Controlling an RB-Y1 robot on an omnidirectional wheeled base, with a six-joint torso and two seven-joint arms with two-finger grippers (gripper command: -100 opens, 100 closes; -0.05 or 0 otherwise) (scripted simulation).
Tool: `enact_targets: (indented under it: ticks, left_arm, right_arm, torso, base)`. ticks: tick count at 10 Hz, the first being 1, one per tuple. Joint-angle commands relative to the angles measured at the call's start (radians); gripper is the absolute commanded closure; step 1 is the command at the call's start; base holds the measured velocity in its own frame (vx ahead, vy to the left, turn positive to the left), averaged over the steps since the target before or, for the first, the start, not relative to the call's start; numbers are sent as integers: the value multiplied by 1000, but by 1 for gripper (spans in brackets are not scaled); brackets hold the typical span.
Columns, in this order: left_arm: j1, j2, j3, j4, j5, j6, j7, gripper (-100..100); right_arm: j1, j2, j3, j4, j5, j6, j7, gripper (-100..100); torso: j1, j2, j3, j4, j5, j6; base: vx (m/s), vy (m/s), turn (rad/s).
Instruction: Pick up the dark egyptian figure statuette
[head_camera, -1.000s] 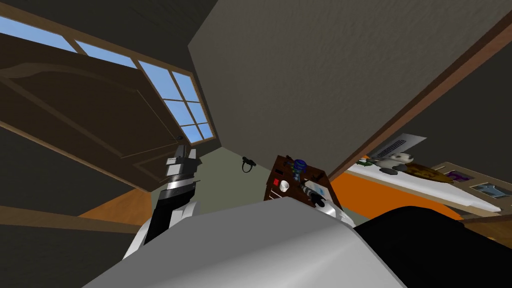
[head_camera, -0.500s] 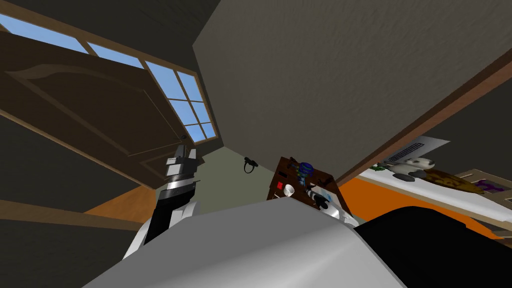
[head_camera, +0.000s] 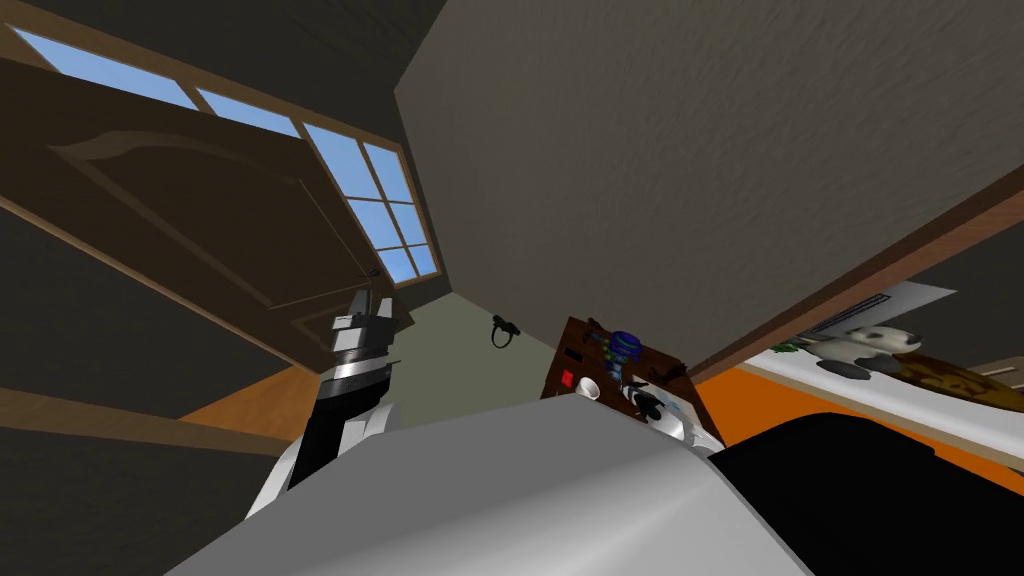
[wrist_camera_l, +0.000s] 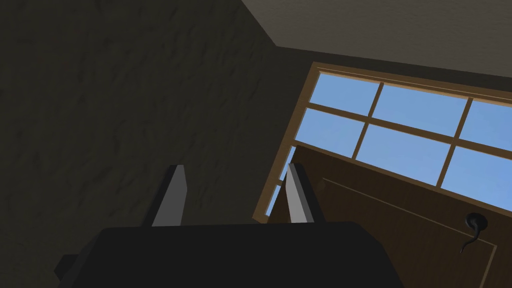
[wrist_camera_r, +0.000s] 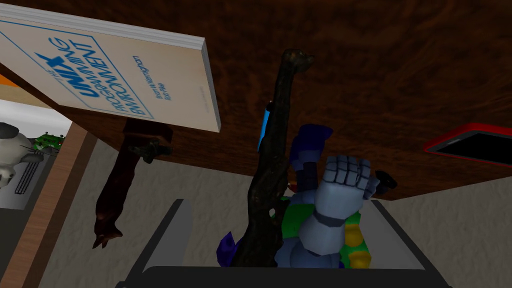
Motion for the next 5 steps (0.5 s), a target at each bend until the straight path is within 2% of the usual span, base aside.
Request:
enact_targets:
  ticks: [1, 4, 5]
  left_arm:
    - [0, 0, 0, 0, 0, 0, 0, 0]
    - [0, 0, 0, 0, 0, 0, 0, 0]
    - [0, 0, 0, 0, 0, 0, 0, 0]
  right_arm:
    - [-22, 24, -15, 20, 28, -5, 10, -100]
    - [-66, 73, -45, 61, 85, -16, 29, -100]
    - [-57, 65, -43, 58, 76, -20, 25, -100]
  torso:
    - [0, 0, 0, 0, 0, 0]
    - [-6, 0, 0, 0, -1, 0]
    - [-6, 0, 0, 0, -2, 0]
  base:
    - [16, -30, -57]
    - [19, -79, -52]
    - [11, -32, -5]
